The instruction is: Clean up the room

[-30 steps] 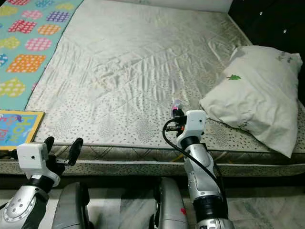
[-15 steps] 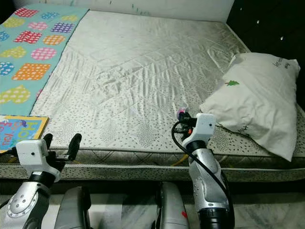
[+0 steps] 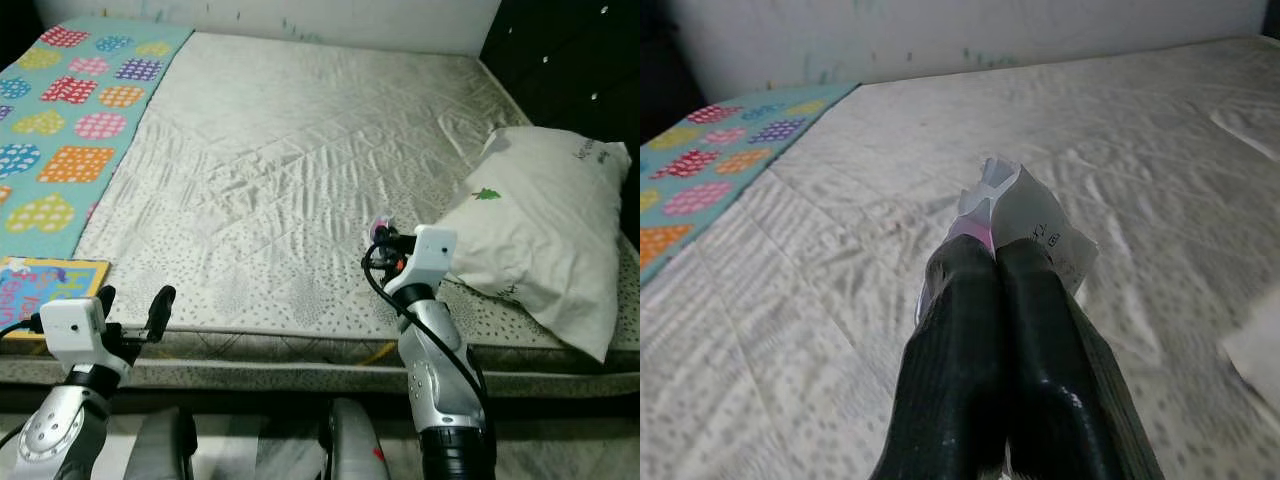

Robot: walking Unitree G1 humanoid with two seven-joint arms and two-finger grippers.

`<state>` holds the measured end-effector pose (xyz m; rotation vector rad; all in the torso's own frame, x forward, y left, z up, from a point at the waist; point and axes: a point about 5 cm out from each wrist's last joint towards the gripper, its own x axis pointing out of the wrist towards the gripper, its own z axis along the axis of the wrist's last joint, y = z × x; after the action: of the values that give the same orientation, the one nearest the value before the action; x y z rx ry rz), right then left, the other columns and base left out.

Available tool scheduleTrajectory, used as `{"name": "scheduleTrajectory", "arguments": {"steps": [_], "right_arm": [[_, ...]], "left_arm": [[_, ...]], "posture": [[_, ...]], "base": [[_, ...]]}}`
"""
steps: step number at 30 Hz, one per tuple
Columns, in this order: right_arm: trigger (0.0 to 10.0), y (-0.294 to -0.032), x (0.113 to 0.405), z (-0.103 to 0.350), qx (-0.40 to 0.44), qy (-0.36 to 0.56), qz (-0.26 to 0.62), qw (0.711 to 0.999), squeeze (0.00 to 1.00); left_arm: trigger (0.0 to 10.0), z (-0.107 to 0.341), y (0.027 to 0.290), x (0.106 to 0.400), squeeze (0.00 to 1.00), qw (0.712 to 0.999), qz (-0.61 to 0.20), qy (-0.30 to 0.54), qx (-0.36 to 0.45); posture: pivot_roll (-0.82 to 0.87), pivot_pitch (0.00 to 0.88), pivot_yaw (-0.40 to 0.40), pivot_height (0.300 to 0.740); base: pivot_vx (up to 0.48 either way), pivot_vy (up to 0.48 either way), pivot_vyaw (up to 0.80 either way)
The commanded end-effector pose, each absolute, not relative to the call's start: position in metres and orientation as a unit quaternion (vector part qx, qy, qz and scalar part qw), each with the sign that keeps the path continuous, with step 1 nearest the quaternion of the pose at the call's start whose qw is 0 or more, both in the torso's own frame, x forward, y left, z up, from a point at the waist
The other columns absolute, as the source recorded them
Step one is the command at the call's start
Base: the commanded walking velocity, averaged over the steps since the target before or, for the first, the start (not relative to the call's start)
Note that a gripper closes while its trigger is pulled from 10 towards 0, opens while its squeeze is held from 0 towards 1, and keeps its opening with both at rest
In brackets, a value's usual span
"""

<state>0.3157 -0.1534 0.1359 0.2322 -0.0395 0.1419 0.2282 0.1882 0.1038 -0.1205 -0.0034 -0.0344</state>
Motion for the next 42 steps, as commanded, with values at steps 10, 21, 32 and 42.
{"name": "scheduleTrajectory", "arguments": {"steps": [10, 21, 32, 42], "right_arm": [[10.0, -0.158, 0.315, 0.142, 0.11, -0.027, 0.054, 0.992, 0.0], [10.0, -0.159, 0.315, 0.14, 0.106, -0.019, 0.049, 0.993, 0.0], [10.0, -0.168, 0.323, 0.127, 0.02, 0.018, 0.048, 0.998, 0.0], [10.0, -0.168, 0.333, 0.131, -0.054, 0.027, 0.07, 0.996, 0.0]], "left_arm": [[10.0, 0.101, 0.19, 0.232, 0.0, 0.999, 0.006, 0.009, -0.042], [10.0, 0.101, 0.193, 0.232, 0.0, 0.999, 0.025, 0.008, -0.048], [10.0, 0.102, 0.192, 0.241, 0.0, 0.999, 0.02, 0.006, -0.031], [10.0, 0.098, 0.199, 0.247, 0.0, 0.999, 0.039, 0.008, -0.02]], "posture": [[-0.01, 0.086, -0.091, 0.74], [-0.01, 0.092, -0.097, 0.74], [-0.02, 0.076, -0.072, 0.74], [-0.02, 0.068, -0.059, 0.74]], "base": [[0.0, 0.0, 0.0], [0.0, 0.0, 0.0], [0.0, 0.0, 0.0], [0.0, 0.0, 0.0]]}}
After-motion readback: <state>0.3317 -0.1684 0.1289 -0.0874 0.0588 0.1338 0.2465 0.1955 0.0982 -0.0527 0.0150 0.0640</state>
